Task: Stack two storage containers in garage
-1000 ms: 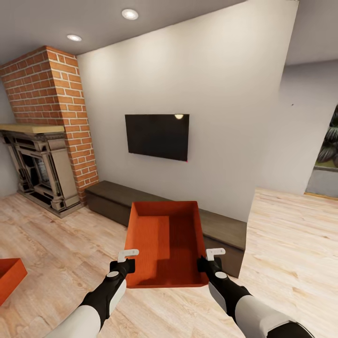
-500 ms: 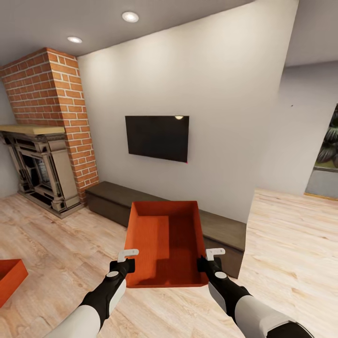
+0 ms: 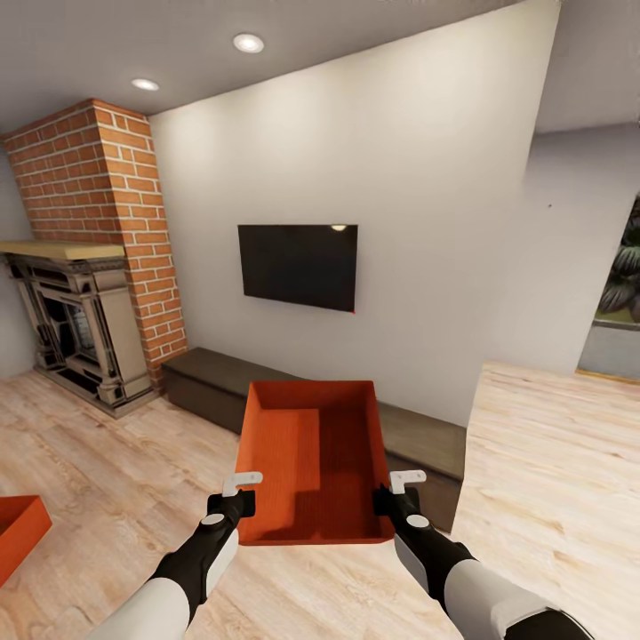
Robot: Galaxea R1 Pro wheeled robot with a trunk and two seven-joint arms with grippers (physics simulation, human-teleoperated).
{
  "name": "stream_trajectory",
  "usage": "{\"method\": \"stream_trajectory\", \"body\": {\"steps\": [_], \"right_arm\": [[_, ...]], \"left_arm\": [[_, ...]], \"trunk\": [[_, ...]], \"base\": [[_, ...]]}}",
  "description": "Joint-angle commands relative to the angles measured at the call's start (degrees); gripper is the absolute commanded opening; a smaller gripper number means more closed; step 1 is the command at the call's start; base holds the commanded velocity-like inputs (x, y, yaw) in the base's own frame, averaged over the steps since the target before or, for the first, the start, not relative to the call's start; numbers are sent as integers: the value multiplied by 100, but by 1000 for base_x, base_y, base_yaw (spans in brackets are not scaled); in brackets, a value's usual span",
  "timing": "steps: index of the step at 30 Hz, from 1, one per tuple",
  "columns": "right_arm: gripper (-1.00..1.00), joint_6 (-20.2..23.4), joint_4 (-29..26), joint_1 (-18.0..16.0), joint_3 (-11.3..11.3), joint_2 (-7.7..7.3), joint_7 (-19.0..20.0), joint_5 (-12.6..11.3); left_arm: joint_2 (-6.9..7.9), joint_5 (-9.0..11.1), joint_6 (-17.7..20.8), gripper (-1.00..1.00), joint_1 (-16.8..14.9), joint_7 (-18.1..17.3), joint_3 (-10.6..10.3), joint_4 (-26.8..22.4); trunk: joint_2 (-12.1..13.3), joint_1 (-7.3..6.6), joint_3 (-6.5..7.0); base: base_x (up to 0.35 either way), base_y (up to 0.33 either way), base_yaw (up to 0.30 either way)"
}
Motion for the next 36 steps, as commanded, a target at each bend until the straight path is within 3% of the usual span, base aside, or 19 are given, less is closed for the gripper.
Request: {"method": "stream_trajectory", "body": {"steps": [1,26,36], "right_arm": [[-100,-31,18,-1,-71,3,-353,-95],[-100,-31,18,-1,-71,3,-353,-95],[-100,-23,18,-1,-71,-3,-353,-95]], "left_arm": [[-32,184,19,-100,-7,201,141,-58],[-32,184,19,-100,-7,201,141,-58],[-32,184,19,-100,-7,201,141,-58]], "trunk": [[-7,1,0],[-7,1,224],[-7,1,241]], "base": [[0,0,0],[0,0,0],[0,0,0]]}}
